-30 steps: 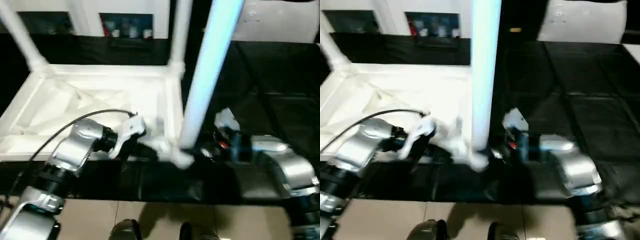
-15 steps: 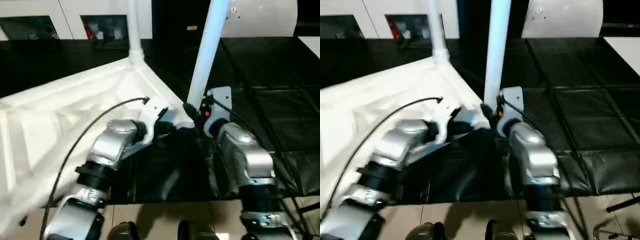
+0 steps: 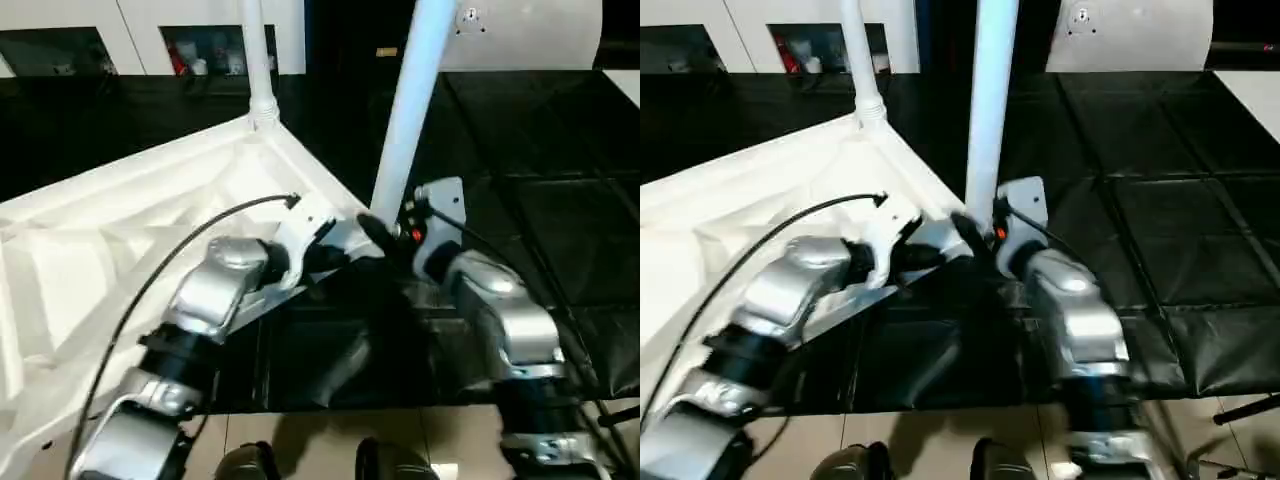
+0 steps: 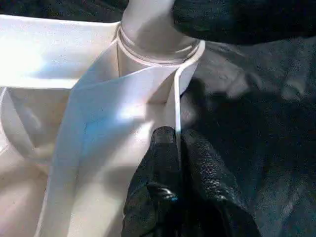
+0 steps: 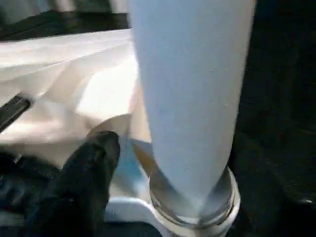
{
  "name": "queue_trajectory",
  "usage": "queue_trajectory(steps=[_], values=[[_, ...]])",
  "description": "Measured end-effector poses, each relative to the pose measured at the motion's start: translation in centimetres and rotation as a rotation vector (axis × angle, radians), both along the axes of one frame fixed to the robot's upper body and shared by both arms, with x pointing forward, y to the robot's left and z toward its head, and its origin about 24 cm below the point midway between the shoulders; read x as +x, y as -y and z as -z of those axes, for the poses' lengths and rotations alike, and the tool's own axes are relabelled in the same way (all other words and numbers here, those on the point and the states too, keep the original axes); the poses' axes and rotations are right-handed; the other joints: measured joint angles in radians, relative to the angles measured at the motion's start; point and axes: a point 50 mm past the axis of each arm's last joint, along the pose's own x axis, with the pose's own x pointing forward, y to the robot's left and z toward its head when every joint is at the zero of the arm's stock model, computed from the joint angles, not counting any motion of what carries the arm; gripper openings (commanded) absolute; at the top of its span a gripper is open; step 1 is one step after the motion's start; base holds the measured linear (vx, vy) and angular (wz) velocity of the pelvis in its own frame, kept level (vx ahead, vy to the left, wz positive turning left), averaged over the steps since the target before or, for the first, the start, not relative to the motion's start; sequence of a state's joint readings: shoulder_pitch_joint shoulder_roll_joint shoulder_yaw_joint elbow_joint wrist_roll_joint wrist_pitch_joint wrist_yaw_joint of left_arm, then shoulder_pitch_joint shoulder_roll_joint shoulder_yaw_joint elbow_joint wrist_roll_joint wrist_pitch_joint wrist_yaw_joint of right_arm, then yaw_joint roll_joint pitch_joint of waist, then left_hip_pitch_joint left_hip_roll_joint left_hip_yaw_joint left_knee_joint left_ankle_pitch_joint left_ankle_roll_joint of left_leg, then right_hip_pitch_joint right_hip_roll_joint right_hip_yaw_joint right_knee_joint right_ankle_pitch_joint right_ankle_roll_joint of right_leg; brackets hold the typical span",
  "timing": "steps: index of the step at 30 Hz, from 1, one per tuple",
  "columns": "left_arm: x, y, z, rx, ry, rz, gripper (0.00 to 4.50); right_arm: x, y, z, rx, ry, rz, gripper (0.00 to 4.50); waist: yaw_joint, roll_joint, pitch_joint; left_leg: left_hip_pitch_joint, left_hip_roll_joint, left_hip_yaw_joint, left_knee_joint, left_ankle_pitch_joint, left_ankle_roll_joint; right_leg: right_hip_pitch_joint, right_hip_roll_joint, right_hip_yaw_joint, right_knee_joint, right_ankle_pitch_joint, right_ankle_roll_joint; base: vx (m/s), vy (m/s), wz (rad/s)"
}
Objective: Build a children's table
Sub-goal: Rotate leg to tighten
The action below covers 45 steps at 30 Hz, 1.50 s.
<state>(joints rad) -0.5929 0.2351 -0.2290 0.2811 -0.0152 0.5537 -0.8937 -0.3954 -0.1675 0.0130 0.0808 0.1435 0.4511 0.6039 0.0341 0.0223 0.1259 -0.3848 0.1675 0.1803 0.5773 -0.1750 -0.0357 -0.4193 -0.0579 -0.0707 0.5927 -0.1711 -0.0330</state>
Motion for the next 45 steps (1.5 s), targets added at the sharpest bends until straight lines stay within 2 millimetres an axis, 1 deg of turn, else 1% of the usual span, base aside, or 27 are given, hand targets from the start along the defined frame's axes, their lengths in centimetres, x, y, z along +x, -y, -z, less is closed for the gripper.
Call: queue_trajectory(steps=[1, 2, 4, 8, 14, 15, 16, 17, 18, 19, 20, 21, 24, 25, 27, 28, 30, 31, 32, 35, 37, 40, 43, 44, 45], values=[[-0.1, -0.3, 0.0, 0.002, 0.004, 0.024, 0.00, -0.1, 0.4, 0.0, -0.012, 0.001, -0.034, 3.98, 0.001, 0.000, 0.000, 0.000, 0.000, 0.000, 0.000, 0.000, 0.000, 0.000, 0.000, 0.000, 0.000, 0.000, 0.000, 0.000, 0.000, 0.00], [-0.3, -0.6, 0.1, -0.003, 0.000, 0.051, 0.00, -0.2, 0.9, -0.1, -0.029, 0.005, -0.073, 3.98, 0.002, 0.001, 0.000, 0.000, 0.000, 0.000, 0.001, 0.000, 0.000, 0.000, 0.000, 0.000, 0.000, 0.000, 0.000, 0.000, 0.000, 0.00], [-0.7, -1.1, 0.3, -0.016, -0.011, 0.099, 0.00, -0.5, 1.4, -0.1, -0.054, 0.002, -0.163, 3.98, 0.009, 0.001, 0.000, -0.001, 0.000, 0.000, 0.001, 0.000, 0.000, 0.001, 0.000, 0.000, 0.000, 0.000, 0.000, 0.000, 0.000, 0.00], [-1.5, -2.1, 0.5, 0.007, -0.020, 0.243, 0.00, -1.2, 2.7, 0.0, -0.109, -0.009, -0.353, 3.98, 0.029, 0.001, 0.001, 0.000, 0.000, 0.000, 0.002, 0.000, 0.000, 0.001, 0.000, -0.001, 0.001, 0.000, 0.000, 0.000, 0.000, 0.00], [-2.2, -3.1, 0.5, 0.037, -0.054, 0.376, 0.00, -1.9, 2.7, 0.7, -0.150, -0.041, -0.533, 3.98, 0.043, 0.001, 0.001, -0.001, 0.001, 0.000, 0.007, 0.000, 0.000, 0.002, -0.001, 0.000, 0.002, 0.001, -0.001, 0.000, 0.000, 0.00], [-2.4, -3.2, 0.5, 0.042, -0.062, 0.403, 0.00, -2.1, 2.9, 0.9, -0.149, -0.059, -0.562, 3.84, 0.048, 0.001, 0.001, -0.001, 0.001, 0.000, 0.007, 0.000, 0.000, 0.002, -0.001, 0.000, 0.003, 0.001, -0.001, 0.000, 0.000, 0.00], [-2.5, -3.3, 0.4, 0.047, -0.064, 0.419, 0.00, -2.2, 2.9, 1.0, -0.144, -0.067, -0.580, 3.84, 0.051, 0.001, 0.001, -0.001, 0.001, 0.000, 0.008, 0.000, 0.000, 0.002, -0.001, 0.000, 0.003, 0.001, -0.001, 0.000, 0.000, 0.00], [-2.5, -3.4, 0.4, 0.050, -0.066, 0.432, 0.00, -2.2, 2.9, 1.0, -0.134, -0.073, -0.596, 3.74, 0.054, 0.001, 0.001, -0.001, 0.001, 0.000, 0.008, 0.000, 0.000, 0.002, -0.001, 0.000, 0.003, 0.001, -0.001, 0.000, 0.000, 0.00], [-2.6, -3.6, 0.4, 0.057, -0.067, 0.448, 0.00, -2.2, 2.8, 1.0, -0.125, -0.078, -0.626, 3.74, 0.055, 0.001, 0.001, -0.001, 0.001, 0.000, 0.008, 0.000, 0.000, 0.002, -0.001, -0.001, 0.004, 0.001, -0.001, 0.000, 0.000, 0.00], [-2.7, -3.8, 0.4, 0.062, -0.070, 0.463, 0.00, -2.3, 2.7, 1.0, -0.121, -0.083, -0.655, 3.57, 0.055, 0.001, 0.001, -0.001, 0.001, 0.000, 0.009, 0.000, 0.000, 0.002, -0.001, 0.000, 0.004, 0.001, -0.002, 0.000, 0.000, 0.00], [-2.7, -3.8, 0.3, 0.064, -0.073, 0.474, 0.00, -2.3, 2.6, 1.0, -0.121, -0.082, -0.671, 3.57, 0.055, 0.001, 0.001, -0.001, 0.001, 0.000, 0.009, 0.000, 0.000, 0.003, -0.001, -0.001, 0.004, 0.001, -0.002, 0.000, 0.000, 0.00], [-2.8, -3.9, 0.3, 0.066, -0.075, 0.485, 0.00, -2.3, 2.7, 0.9, -0.120, -0.081, -0.692, 3.40, 0.056, 0.001, 0.001, -0.001, 0.001, 0.000, 0.009, 0.000, 0.000, 0.003, -0.001, 0.000, 0.004, 0.001, -0.002, 0.000, 0.000, 0.00], [-2.8, -3.9, 0.3, 0.069, -0.069, 0.494, 0.00, -2.2, 2.8, 0.9, -0.117, -0.084, -0.726, 3.13, 0.056, 0.001, 0.001, -0.002, 0.001, 0.000, 0.009, 0.000, 0.000, 0.002, -0.001, -0.001, 0.004, 0.001, -0.002, 0.000, 0.000, 0.00], [-2.8, -3.9, 0.3, 0.070, -0.068, 0.496, 0.00, -2.3, 2.8, 0.9, -0.115, -0.087, -0.732, 3.13, 0.056, 0.001, 0.001, -0.002, 0.001, 0.000, 0.009, 0.000, 0.000, 0.002, -0.001, -0.001, 0.004, 0.001, -0.002, 0.000, 0.000, 0.00], [-2.8, -4.0, 0.3, 0.071, -0.067, 0.499, 0.00, -2.3, 2.9, 1.0, -0.111, -0.094, -0.747, 2.91, 0.056, 0.001, 0.001, -0.002, 0.001, 0.000, 0.009, 0.000, 0.000, 0.002, -0.001, -0.001, 0.004, 0.001, -0.002, 0.000, 0.000, 0.00], [-2.8, -4.0, 0.2, 0.071, -0.066, 0.501, 0.00, -2.4, 2.9, 1.0, -0.106, -0.098, -0.759, 2.91, 0.056, 0.001, 0.001, -0.002, 0.001, 0.000, 0.009, 0.000, 0.000, 0.002, -0.001, -0.001, 0.004, 0.001, -0.002, 0.000, 0.000, 0.00], [-2.8, -4.0, 0.2, 0.072, -0.065, 0.502, 0.00, -2.4, 2.9, 1.0, -0.099, -0.101, -0.769, 2.70, 0.056, 0.001, 0.001, -0.002, 0.001, 0.000, 0.009, 0.000, 0.000, 0.002, -0.001, -0.001, 0.004, 0.001, -0.002, 0.000, 0.000, 0.00], [-2.8, -4.0, 0.2, 0.072, -0.065, 0.502, 0.00, -2.4, 2.9, 1.0, -0.097, -0.104, -0.770, 2.70, 0.056, 0.001, 0.001, -0.002, 0.001, 0.000, 0.009, 0.000, 0.000, 0.002, -0.001, -0.001, 0.004, 0.001, -0.002, 0.000, 0.000, 0.00], [-2.9, -4.0, 0.2, 0.072, -0.066, 0.503, 0.00, -2.4, 3.0, 1.1, -0.095, -0.108, -0.771, 2.52, 0.056, 0.001, 0.001, -0.002, 0.001, 0.000, 0.009, 0.000, 0.000, 0.002, -0.001, -0.001, 0.004, 0.001, -0.002, 0.000, 0.000, 0.00], [-2.9, -4.0, 0.3, 0.075, -0.068, 0.508, 0.00, -2.4, 2.9, 1.0, -0.099, -0.096, -0.781, 2.46, 0.056, 0.001, 0.001, -0.002, 0.001, 0.000, 0.010, 0.000, 0.000, 0.003, -0.001, -0.001, 0.004, 0.001, -0.002, 0.000, 0.000, 0.00], [-2.9, -4.0, 0.3, 0.074, -0.067, 0.508, 0.00, -2.4, 2.9, 1.0, -0.100, -0.095, -0.782, 2.24, 0.056, 0.001, 0.001, -0.002, 0.001, 0.000, 0.010, 0.000, 0.000, 0.003, -0.001, -0.001, 0.004, 0.001, -0.002, 0.000, 0.000, 0.00], [-2.9, -3.8, 0.2, 0.063, -0.065, 0.508, 0.00, -2.4, 2.9, 0.9, -0.103, -0.090, -0.781, 2.15, 0.057, 0.001, 0.001, -0.002, 0.001, 0.000, 0.010, 0.000, 0.001, 0.003, -0.001, -0.001, 0.004, 0.001, -0.002, 0.000, 0.000, 0.00], [-2.9, -3.5, 0.4, 0.025, -0.081, 0.474, 0.00, -2.8, 2.9, 1.0, -0.083, -0.098, -0.749, 2.09, 0.062, 0.001, 0.001, -0.002, 0.001, 0.000, 0.010, 0.000, 0.001, 0.004, -0.001, -0.001, 0.004, 0.001, -0.002, 0.000, 0.000, 0.00], [-2.8, -3.3, 0.5, 0.013, -0.083, 0.446, 0.00, -2.9, 3.0, 1.0, -0.073, -0.100, -0.707, 2.09, 0.063, 0.001, 0.001, -0.002, 0.001, 0.000, 0.010, 0.000, 0.001, 0.004, -0.001, -0.001, 0.004, 0.001, -0.002, 0.000, 0.000, 0.00], [-2.6, -3.1, 0.6, 0.003, -0.081, 0.409, 0.00, -2.8, 3.1, 1.1, -0.058, -0.101, -0.648, 2.09, 0.060, 0.000, 0.000, -0.002, 0.001, 0.000, 0.011, 0.000, 0.001, 0.004, -0.001, -0.001, 0.004, 0.001, -0.002, 0.000, 0.000, 0.00]])
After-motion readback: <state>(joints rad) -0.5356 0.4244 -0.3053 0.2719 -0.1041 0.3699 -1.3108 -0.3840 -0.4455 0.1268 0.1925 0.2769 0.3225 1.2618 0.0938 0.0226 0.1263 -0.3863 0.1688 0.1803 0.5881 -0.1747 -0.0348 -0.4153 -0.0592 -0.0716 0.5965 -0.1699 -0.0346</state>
